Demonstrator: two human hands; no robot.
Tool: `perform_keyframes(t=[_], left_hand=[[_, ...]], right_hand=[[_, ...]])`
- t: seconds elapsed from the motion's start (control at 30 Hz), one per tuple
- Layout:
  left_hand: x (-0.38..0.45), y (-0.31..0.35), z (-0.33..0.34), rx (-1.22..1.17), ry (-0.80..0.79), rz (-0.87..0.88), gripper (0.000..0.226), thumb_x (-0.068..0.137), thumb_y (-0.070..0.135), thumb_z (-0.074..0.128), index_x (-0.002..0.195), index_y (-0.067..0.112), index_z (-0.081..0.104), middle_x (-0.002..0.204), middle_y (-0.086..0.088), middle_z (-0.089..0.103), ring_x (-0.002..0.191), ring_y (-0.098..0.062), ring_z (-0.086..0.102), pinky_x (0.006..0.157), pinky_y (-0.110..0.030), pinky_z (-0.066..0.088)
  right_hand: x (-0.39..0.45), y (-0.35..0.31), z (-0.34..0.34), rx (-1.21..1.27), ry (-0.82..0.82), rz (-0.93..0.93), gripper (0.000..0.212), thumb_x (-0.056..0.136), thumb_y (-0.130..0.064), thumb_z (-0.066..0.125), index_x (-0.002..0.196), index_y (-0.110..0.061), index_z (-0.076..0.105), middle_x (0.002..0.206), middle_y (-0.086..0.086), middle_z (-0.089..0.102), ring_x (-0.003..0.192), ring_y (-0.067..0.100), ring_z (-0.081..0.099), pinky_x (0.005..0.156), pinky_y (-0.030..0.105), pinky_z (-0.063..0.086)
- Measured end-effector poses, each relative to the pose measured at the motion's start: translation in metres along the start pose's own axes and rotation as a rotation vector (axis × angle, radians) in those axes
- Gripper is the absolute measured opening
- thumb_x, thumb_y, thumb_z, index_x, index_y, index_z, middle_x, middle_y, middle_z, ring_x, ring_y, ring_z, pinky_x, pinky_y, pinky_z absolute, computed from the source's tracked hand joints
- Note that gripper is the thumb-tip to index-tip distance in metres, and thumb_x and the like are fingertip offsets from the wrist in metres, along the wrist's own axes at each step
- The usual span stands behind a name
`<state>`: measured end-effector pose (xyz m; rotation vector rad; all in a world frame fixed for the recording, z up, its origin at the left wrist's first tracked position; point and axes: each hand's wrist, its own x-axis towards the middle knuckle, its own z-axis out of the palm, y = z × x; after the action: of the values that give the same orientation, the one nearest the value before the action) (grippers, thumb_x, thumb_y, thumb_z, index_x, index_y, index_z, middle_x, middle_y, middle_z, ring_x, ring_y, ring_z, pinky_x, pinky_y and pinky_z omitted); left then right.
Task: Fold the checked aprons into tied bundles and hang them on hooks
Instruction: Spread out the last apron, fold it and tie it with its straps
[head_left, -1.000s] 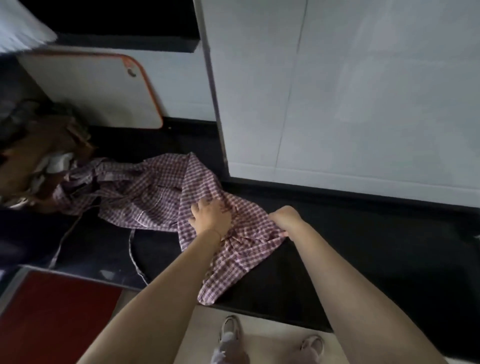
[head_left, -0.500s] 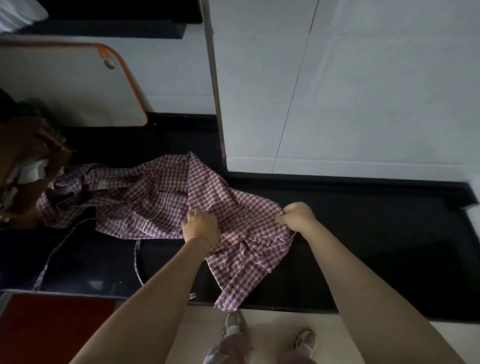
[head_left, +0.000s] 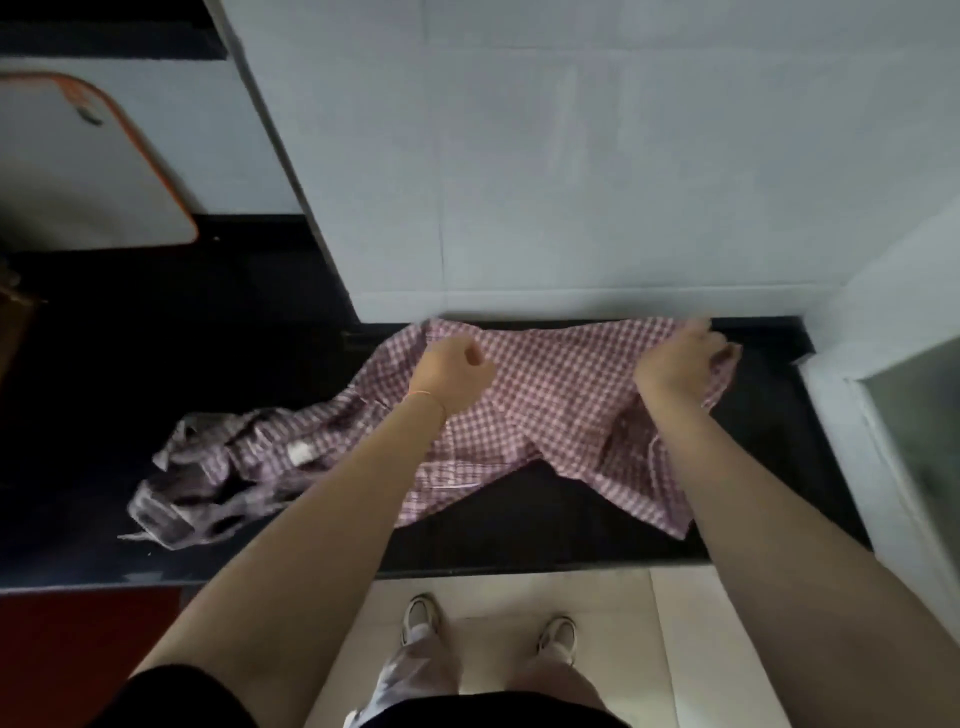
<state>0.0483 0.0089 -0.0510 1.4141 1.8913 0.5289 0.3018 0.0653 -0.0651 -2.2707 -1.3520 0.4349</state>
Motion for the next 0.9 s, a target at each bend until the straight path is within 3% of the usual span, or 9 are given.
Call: perform_keyframes(t=[0.13,0.2,0.27,0.3,0.43,0.53,0.63,0.8,0.9], left_hand=[[-0.002,0.018,0.036,0.076,-0.014,-0.103,0.008,0.089,0.022,0.061,0.082,0.018,0.06,0.094,-0.003,0.062,0.093,-0.023,0.059,0.086,-0.033,0.049],[-0.005,0.012,0.058,0.195,-0.141,-0.156,0.027,0.088,0.031,0.065,0.11,0.015,0.063,0.121,-0.009,0.056,0.112,-0.03,0.057,0.096,-0.041,0.05],[-0.012,0.002,0.084,0.343,-0.278,-0.196,0.068,0.084,0.045,0.071,0.141,0.019,0.045,0.147,-0.014,0.036,0.132,-0.038,0.043,0.107,-0.049,0.043],[-0.015,-0.004,0.095,0.41,-0.322,-0.2,0.082,0.082,0.05,0.073,0.149,0.022,0.035,0.155,-0.016,0.025,0.139,-0.041,0.034,0.111,-0.052,0.039],[-0.03,-0.014,0.135,0.53,-0.376,-0.248,0.101,0.079,0.054,0.075,0.156,0.025,0.015,0.164,-0.015,0.002,0.149,-0.043,0.009,0.113,-0.055,0.033],[-0.034,-0.016,0.147,0.583,-0.352,-0.26,0.11,0.078,0.052,0.078,0.157,0.023,0.007,0.165,-0.015,-0.01,0.15,-0.044,-0.004,0.114,-0.055,0.031],[-0.036,-0.022,0.146,0.65,-0.343,-0.249,0.108,0.081,0.041,0.079,0.157,0.025,0.003,0.165,-0.012,-0.015,0.151,-0.041,-0.006,0.116,-0.053,0.029],[-0.034,-0.036,0.125,0.765,-0.355,-0.174,0.095,0.087,0.008,0.068,0.157,0.03,0.008,0.166,0.002,-0.013,0.153,-0.031,-0.005,0.118,-0.052,0.028],[-0.029,-0.041,0.107,0.765,-0.344,-0.198,0.081,0.09,0.002,0.058,0.156,0.03,0.019,0.166,0.007,0.0,0.153,-0.03,0.001,0.119,-0.053,0.024]], right_hand=[[-0.001,0.015,0.008,-0.156,-0.291,-0.263,0.022,0.094,-0.017,0.059,0.111,-0.003,0.059,0.118,0.017,0.061,0.105,0.033,0.058,0.09,0.04,0.048],[-0.008,0.03,0.015,-0.246,-0.539,-0.254,0.052,0.09,-0.042,0.067,0.125,-0.006,0.054,0.133,0.021,0.055,0.117,0.033,0.055,0.097,0.042,0.046],[-0.013,0.052,0.023,-0.392,-0.685,-0.214,0.098,0.078,-0.054,0.077,0.151,-0.013,0.027,0.156,0.022,0.027,0.141,0.04,0.032,0.113,0.054,0.03],[-0.015,0.062,0.026,-0.478,-0.698,-0.233,0.103,0.076,-0.051,0.079,0.153,-0.015,0.02,0.157,0.022,0.023,0.144,0.041,0.028,0.115,0.056,0.026],[-0.013,0.104,0.028,-0.625,-0.515,-0.427,0.04,0.09,-0.023,0.066,0.125,-0.015,0.048,0.125,0.012,0.056,0.113,0.028,0.055,0.097,0.044,0.048],[0.001,0.113,0.014,-0.602,-0.486,-0.347,0.009,0.097,-0.015,0.058,0.103,-0.01,0.062,0.109,0.008,0.064,0.097,0.025,0.061,0.087,0.036,0.051],[0.017,0.108,-0.001,-0.567,-0.473,-0.209,0.01,0.099,-0.015,0.053,0.092,-0.012,0.06,0.103,0.006,0.064,0.087,0.023,0.058,0.08,0.034,0.051],[0.041,0.074,-0.023,-0.449,-0.274,-0.178,0.021,0.101,-0.013,0.049,0.12,-0.006,0.054,0.107,0.012,0.065,0.096,0.03,0.064,0.071,0.035,0.042],[0.045,0.049,-0.024,-0.402,-0.186,-0.27,0.02,0.102,-0.009,0.046,0.121,-0.004,0.049,0.104,0.013,0.066,0.089,0.031,0.064,0.064,0.036,0.041]])
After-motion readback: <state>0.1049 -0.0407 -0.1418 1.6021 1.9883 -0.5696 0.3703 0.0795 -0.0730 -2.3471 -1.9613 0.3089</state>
